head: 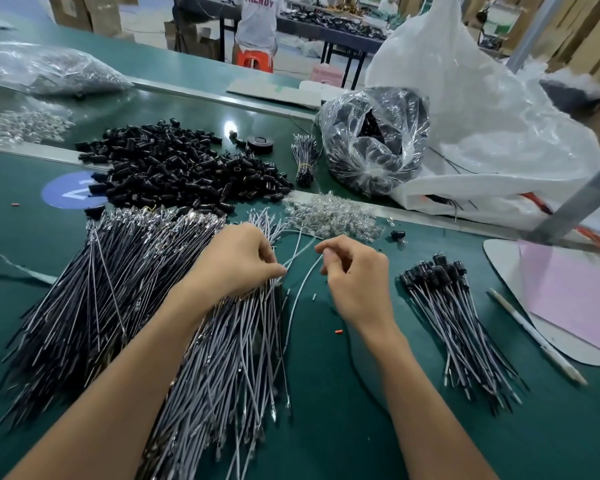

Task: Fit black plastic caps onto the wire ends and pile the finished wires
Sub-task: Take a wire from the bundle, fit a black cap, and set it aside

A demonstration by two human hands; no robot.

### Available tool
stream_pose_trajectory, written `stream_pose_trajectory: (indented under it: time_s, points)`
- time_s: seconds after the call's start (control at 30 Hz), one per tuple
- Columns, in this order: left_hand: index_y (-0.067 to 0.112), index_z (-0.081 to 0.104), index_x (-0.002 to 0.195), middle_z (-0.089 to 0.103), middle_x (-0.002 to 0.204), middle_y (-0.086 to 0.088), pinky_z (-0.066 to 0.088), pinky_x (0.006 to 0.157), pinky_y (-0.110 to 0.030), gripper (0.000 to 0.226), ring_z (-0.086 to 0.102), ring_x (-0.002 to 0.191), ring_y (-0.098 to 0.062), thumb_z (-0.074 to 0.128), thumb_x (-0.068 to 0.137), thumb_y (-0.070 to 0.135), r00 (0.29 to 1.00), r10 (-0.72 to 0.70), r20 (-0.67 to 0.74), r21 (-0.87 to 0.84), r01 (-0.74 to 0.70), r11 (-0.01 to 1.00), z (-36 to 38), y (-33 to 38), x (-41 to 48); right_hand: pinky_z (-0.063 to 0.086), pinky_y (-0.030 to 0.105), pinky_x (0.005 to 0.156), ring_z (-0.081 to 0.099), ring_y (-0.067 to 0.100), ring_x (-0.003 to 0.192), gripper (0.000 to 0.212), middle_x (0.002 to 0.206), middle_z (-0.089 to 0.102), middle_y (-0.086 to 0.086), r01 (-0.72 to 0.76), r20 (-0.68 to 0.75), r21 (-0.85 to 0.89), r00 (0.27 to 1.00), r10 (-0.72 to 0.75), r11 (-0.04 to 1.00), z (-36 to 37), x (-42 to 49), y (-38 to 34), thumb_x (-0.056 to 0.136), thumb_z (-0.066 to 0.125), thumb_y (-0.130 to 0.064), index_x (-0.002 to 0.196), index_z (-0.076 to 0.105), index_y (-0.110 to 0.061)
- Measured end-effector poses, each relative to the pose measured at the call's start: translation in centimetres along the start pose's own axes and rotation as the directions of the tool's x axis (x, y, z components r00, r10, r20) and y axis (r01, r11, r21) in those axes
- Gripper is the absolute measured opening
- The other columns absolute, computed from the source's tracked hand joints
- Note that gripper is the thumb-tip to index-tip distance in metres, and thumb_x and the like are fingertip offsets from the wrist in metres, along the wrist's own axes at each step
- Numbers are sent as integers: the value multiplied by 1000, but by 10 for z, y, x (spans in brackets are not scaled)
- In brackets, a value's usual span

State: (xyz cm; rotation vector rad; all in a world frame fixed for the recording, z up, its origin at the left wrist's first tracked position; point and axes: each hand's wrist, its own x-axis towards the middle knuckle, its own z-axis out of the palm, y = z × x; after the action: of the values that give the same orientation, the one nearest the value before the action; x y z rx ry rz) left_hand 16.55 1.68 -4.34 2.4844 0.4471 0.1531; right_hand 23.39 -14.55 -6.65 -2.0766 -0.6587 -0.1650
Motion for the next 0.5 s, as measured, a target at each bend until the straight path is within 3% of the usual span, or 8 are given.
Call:
stream_pose_trajectory:
  time_s: [0.07,0.17,0.3,0.43,0.5]
  points:
    - [26,66,58,64,58,7,39,48,-15,25,53,49,1,79,78,34,998,36,-50,-95,-41,995,-3,1,-1,40,18,46,51,8,43,17,60,69,-1,-144,46,137,989,139,980,0,1,-2,94,58,-12,82,70,-17]
    - [22,70,62,62,57,8,36,45,-11,21,49,46,3,81,76,32,991,133,-10,-200,-132,971,-5,8,-4,39,22,41,50,9,42,21,69,73,4,-334,185,407,942,281,850,-3,2,-10,94,62,-27,80,69,-13]
    - [28,68,61,67,69,2,45,58,-24,20,55,61,-9,83,74,31,969,242,59,-217,-224,950,-2,16,-8,38,19,40,49,7,43,19,71,72,7,-313,138,657,944,299,686,-12,7,-13,98,56,-13,85,68,-6]
    - [26,69,64,67,73,-2,49,67,-34,17,61,71,-22,83,74,30,944,311,113,-251,-275,928,2,19,-9,39,17,41,48,5,46,25,67,69,3,-320,121,743,928,352,587,-18,8,-11,102,47,-12,90,67,-6]
    - [24,70,67,67,74,-4,47,65,-31,15,60,70,-20,82,75,30,928,340,153,-246,-297,923,4,23,-10,36,16,42,46,4,46,27,64,66,1,-337,151,758,924,351,559,-18,6,-12,103,44,-14,92,67,-6]
